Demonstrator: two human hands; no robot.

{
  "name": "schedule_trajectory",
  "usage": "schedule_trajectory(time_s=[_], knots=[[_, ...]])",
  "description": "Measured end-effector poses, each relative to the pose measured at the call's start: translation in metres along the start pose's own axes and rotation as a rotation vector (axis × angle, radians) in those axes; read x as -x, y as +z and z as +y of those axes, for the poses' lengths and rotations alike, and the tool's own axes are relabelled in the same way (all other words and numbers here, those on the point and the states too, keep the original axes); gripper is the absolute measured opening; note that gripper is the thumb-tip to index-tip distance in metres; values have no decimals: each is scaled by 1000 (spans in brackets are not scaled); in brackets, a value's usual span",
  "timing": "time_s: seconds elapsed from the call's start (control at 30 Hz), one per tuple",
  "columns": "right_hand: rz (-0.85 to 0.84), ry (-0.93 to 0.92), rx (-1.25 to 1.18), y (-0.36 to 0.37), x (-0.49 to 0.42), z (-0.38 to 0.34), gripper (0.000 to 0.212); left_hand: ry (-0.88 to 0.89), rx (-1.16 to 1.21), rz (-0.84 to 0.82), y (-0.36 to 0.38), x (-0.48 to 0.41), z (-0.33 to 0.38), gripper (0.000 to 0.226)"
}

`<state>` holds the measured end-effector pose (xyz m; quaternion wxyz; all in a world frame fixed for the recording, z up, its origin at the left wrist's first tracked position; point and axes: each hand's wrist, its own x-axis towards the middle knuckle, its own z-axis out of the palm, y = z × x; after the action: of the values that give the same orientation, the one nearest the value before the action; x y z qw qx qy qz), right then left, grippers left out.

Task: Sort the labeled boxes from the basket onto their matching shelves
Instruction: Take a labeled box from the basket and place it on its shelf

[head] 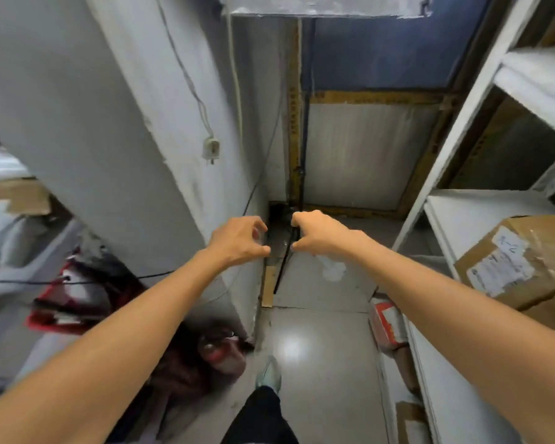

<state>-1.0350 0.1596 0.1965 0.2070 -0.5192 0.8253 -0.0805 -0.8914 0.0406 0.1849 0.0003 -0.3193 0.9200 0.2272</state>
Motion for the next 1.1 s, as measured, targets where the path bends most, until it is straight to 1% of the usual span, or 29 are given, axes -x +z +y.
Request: schedule_trajectory(time_s=[0.1,0.17,0.23,0.33,0.4,0.5,0.6,0.67,0.83,0.93,1.03,1.1], knots=[[-116,-184,-47,26,1,-73,58,-215,91,66,-7,74,-58,44],[-191,-297,23,49,5,-120,59,-339,101,85,-8,124,-94,43],[-219,-417,106,70,10,-164,59,-443,117,134,-9,173,-126,44],[-232,-592,181,99,25,-233,50,-567,128,188,-12,248,-167,42],[-269,-710,242,122,39,-282,45,-641,135,209,-15,302,-193,42],[-365,-838,280,158,64,-355,53,-791,166,258,-19,387,-226,44],[-436,-962,269,192,102,-424,63,-928,202,355,-21,475,-250,43],[-489,-1032,276,216,131,-465,66,-1008,224,392,-20,532,-262,43],[-516,-1134,354,274,190,-553,55,-1159,295,442,-9,648,-293,43],[-517,-1157,358,302,209,-590,59,-1208,352,510,2,693,-312,41],[-553,-1127,352,326,213,-615,66,-1229,409,553,8,722,-336,39],[-556,-1108,363,339,207,-631,67,-1231,418,565,10,732,-356,39]])
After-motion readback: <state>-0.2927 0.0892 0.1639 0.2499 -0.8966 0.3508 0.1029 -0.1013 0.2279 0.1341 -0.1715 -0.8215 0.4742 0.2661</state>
